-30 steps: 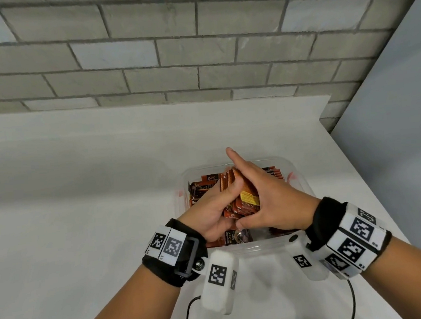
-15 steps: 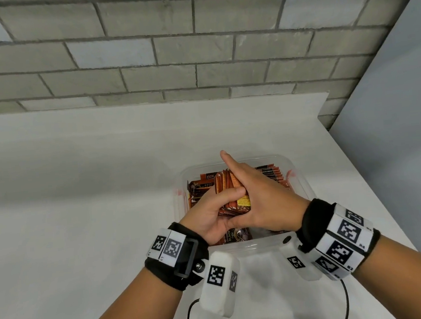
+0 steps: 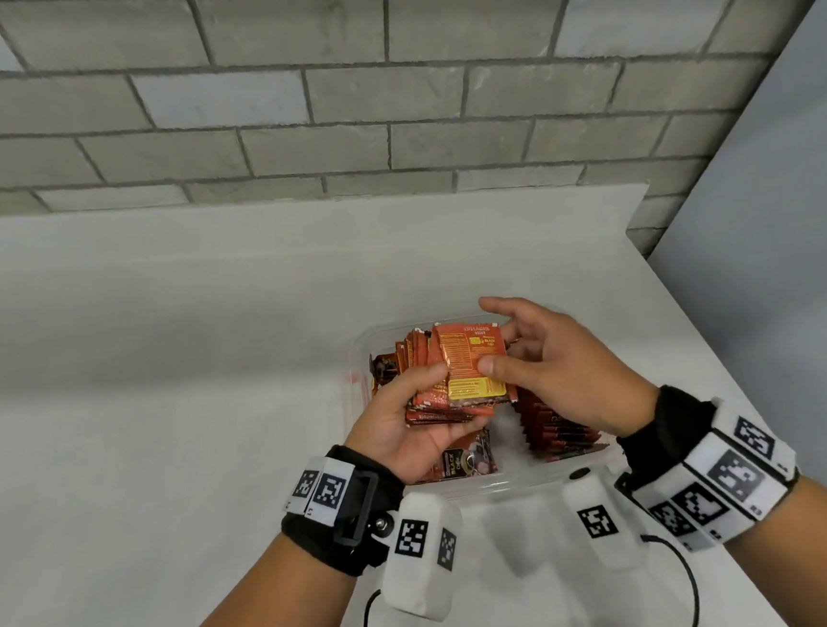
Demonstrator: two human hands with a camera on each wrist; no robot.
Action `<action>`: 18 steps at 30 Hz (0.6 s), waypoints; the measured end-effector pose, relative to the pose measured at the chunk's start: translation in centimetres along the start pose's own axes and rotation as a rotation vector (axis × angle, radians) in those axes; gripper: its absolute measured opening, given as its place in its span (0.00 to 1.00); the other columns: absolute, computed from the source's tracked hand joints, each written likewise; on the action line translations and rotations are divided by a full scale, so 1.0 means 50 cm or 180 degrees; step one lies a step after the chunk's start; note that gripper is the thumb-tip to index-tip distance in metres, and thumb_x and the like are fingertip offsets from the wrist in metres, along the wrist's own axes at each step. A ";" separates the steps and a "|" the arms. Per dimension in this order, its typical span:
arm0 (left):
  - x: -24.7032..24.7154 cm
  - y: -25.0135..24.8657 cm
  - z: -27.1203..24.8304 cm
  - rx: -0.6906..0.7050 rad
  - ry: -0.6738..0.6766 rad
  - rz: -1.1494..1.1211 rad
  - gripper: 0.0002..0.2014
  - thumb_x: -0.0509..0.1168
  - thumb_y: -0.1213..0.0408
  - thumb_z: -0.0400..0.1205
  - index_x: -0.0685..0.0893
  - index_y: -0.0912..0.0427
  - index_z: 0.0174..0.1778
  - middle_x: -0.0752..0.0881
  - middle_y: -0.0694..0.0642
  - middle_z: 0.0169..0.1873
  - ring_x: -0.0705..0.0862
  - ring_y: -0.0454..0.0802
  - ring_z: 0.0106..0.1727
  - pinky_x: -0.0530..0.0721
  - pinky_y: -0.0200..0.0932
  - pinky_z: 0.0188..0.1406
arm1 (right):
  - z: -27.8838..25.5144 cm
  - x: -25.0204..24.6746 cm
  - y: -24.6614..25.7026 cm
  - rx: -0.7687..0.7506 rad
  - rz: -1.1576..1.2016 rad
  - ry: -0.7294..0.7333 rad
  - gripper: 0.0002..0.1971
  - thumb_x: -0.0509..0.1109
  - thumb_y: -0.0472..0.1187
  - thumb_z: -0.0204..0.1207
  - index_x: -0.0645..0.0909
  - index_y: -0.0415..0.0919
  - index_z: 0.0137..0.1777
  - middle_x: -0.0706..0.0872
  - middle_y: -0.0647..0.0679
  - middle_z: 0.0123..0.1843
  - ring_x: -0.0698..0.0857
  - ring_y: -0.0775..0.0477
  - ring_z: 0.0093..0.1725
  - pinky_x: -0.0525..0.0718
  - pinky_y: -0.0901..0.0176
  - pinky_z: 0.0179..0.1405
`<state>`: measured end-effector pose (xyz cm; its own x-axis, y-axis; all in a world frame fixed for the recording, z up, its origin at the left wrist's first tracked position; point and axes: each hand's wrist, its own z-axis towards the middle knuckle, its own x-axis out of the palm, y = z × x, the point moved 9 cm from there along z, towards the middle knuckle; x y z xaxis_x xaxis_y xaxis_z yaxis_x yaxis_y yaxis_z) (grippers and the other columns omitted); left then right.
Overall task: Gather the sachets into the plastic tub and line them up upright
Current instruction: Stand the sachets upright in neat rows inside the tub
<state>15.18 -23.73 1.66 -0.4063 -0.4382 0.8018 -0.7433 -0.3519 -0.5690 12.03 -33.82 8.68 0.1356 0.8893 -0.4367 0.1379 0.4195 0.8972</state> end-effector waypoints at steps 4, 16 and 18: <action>-0.005 -0.007 0.001 0.0012 -0.0128 -0.0064 0.18 0.71 0.73 0.64 0.89 0.65 0.51 0.89 0.66 0.47 0.89 0.61 0.46 0.89 0.51 0.43 | 0.010 -0.027 0.020 -0.0117 0.0160 -0.0211 0.14 0.74 0.35 0.74 0.80 0.51 0.56 0.87 0.51 0.43 0.87 0.53 0.38 0.85 0.64 0.43; -0.001 -0.021 0.011 0.0252 0.0005 -0.0762 0.31 0.84 0.60 0.61 0.85 0.62 0.60 0.86 0.61 0.54 0.86 0.55 0.53 0.87 0.52 0.48 | -0.025 0.036 0.067 -0.1135 -0.1184 0.0237 0.11 0.77 0.46 0.70 0.85 0.49 0.52 0.81 0.59 0.62 0.78 0.59 0.64 0.73 0.61 0.67; 0.000 -0.023 0.011 0.0266 0.0080 -0.0777 0.32 0.84 0.60 0.61 0.85 0.61 0.61 0.86 0.59 0.56 0.86 0.54 0.55 0.86 0.54 0.51 | -0.030 0.035 0.075 -0.1200 -0.1365 0.0286 0.14 0.73 0.51 0.70 0.86 0.50 0.55 0.79 0.60 0.65 0.75 0.60 0.68 0.71 0.61 0.70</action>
<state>16.33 -23.77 2.24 -0.2341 -0.3116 0.9209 -0.7748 -0.5124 -0.3704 11.31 -30.41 11.36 0.0585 0.6305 -0.7740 -0.1992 0.7671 0.6098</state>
